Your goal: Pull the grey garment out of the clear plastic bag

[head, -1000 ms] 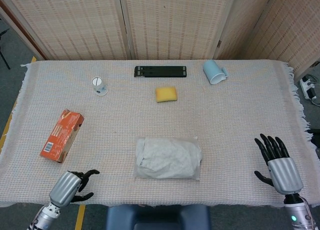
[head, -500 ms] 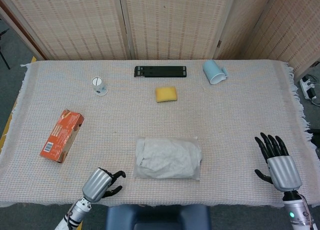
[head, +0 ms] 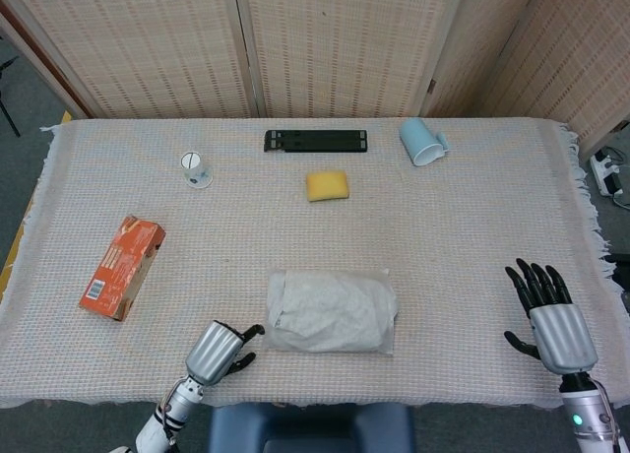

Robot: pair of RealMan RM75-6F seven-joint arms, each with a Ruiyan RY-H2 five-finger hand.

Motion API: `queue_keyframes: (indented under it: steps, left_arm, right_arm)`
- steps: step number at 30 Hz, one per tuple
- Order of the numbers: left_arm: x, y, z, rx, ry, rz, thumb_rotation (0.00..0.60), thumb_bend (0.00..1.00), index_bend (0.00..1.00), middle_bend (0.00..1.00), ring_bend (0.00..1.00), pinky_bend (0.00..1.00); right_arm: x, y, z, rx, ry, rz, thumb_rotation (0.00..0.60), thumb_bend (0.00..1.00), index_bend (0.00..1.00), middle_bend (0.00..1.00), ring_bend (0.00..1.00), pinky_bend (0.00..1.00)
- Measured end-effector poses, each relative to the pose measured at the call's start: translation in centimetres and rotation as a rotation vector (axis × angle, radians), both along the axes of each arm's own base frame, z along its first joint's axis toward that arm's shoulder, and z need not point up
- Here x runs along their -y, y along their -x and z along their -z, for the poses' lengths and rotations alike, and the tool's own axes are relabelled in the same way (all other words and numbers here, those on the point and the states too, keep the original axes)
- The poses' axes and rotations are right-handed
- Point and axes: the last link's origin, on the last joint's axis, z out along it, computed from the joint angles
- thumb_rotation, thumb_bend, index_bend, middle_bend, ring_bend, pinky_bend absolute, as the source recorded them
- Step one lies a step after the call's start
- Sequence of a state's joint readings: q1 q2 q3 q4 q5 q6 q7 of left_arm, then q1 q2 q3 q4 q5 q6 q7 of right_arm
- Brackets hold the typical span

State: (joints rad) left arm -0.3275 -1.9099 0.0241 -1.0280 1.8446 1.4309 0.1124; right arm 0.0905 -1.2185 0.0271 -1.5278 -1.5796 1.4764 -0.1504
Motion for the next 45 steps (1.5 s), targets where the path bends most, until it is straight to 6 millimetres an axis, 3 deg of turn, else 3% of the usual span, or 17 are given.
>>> queue_keyframes:
  steps: [20,25,33,38,45]
  left_arm:
    - [-0.8,-1.2,2.2,0.026,-0.026,0.046,0.6,0.25,0.47,1.0,1.0,1.0]
    - [-1.3,-1.1,2.5,0.026,-0.034,0.043,0.6,0.3,0.52,1.0,1.0,1.0]
    - [-0.8,-1.8,3.0,0.061,-0.021,0.079,0.6,0.46,0.67,1.0,1.0,1.0]
    - [-0.8,-2.4,3.4,0.082,-0.022,0.096,0.6,0.53,0.7,1.0,1.0,1.0]
    - [-1.0,-2.3,3.4,0.091,-0.016,0.108,0.6,0.55,0.71,1.0,1.0,1.0]
  right_arm:
    - [0.2,0.0,-0.2,0.003,0.001,0.01,0.6,0.08,0.0,0.0,0.0,0.0]
    - [0.2,0.1,-0.4,0.004,0.002,0.015,0.6,0.08,0.0,0.0,0.0,0.0]
    - [0.2,0.1,-0.3,0.002,-0.001,0.015,0.6,0.08,0.0,0.0,0.0,0.0]
    - [0.3,0.1,-0.1,-0.001,-0.009,0.017,0.6,0.08,0.0,0.0,0.0,0.0]
    - [1.6,0.2,1.7,0.006,-0.052,-0.008,0.6,0.13,0.01,0.0,0.0,0.0]
